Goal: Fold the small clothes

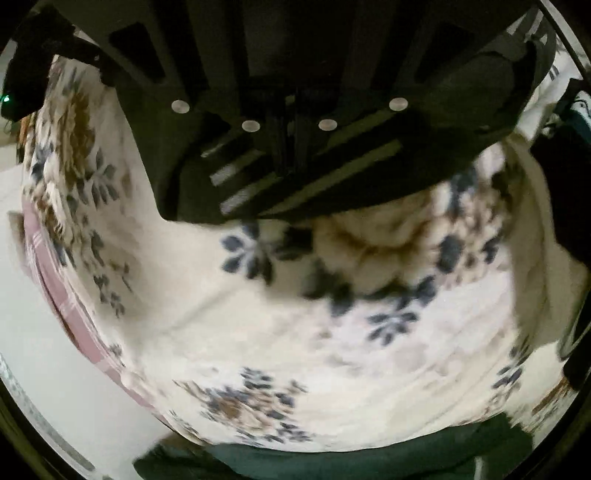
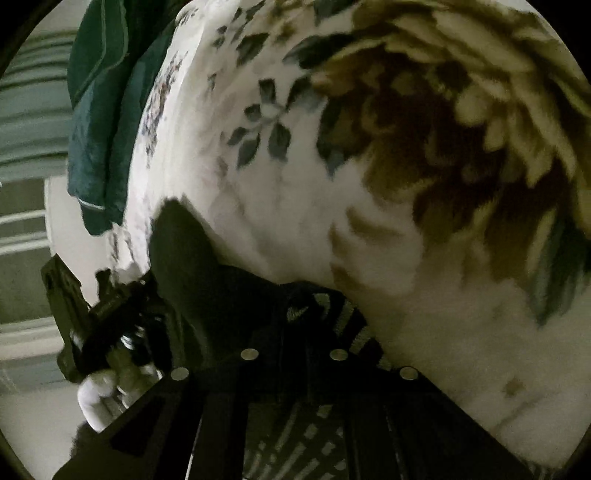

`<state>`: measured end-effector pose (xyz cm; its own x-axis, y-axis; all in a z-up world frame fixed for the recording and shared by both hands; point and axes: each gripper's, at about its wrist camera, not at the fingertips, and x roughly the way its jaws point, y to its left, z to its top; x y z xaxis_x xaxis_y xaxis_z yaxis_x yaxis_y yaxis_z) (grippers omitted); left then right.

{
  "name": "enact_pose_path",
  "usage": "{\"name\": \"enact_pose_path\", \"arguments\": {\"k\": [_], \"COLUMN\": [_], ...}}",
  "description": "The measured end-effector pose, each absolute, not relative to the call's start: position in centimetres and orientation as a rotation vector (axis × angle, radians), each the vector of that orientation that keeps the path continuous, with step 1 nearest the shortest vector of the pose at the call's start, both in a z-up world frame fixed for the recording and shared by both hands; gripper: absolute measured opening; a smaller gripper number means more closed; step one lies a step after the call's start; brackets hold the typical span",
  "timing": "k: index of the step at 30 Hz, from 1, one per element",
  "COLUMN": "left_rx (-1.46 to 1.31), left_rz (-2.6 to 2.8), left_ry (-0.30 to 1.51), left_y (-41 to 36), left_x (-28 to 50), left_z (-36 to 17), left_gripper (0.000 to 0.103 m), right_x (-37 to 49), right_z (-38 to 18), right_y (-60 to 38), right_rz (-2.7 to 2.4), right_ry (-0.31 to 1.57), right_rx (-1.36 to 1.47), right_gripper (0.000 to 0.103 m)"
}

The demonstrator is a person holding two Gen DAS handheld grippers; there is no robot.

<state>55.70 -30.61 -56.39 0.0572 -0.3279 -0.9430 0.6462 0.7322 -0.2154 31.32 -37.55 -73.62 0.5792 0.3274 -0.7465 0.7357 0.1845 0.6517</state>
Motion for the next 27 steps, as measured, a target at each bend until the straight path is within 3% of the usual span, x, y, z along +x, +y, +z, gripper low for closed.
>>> {"name": "enact_pose_path", "arguments": {"k": [2,5,6,8,9,10,12,15,21,27], "left_rx": [0.272,0.206,0.191,0.185,0.172,0.157,0.119,0.008,-0.169,-0.451], "left_rz": [-0.712,-0.647,-0.596,-0.520,-0.470,-0.440,-0.354,-0.242,-0.019,0.329], "left_ry": [1.279,1.248,1.231,1.197,1.180,1.165,1.141,1.155,1.163,1.227], "left_y": [-29.2,-26.1,-24.3,-21.8,-19.6,-17.9,-13.6,-7.6,5.1,21.4], "left_x": [55.4,54.6,54.1,53.0,52.1,51.3,49.4,47.1,39.4,25.3], "left_z": [-55.0,-53.1,-52.4,-51.5,-51.0,-50.5,-49.8,-49.3,-48.2,-48.6], "left_gripper": [0.003,0.004,0.008,0.036,0.080,0.101,0.101,0.101,0.101,0.101], "right_x": [31.9,32.0,32.0,32.5,32.9,33.3,34.4,36.0,39.4,42.4], "right_z": [-73.3,-72.7,-72.0,-70.4,-69.3,-68.4,-66.9,-65.1,-62.6,-62.2], "right_y": [-37.8,-38.4,-38.5,-38.2,-37.7,-37.2,-35.7,-32.7,-25.5,-17.5], "right_rz": [-0.339,-0.324,-0.330,-0.353,-0.386,-0.401,-0.403,-0.375,-0.293,-0.167], "right_ry": [1.022,1.062,1.078,1.123,1.171,1.204,1.263,1.318,1.374,1.437], "right_rx": [1.384,1.399,1.377,1.295,1.212,1.139,1.023,0.866,0.601,0.463], "right_gripper": [0.008,0.021,0.031,0.053,0.070,0.073,0.075,0.086,0.087,0.087]}}
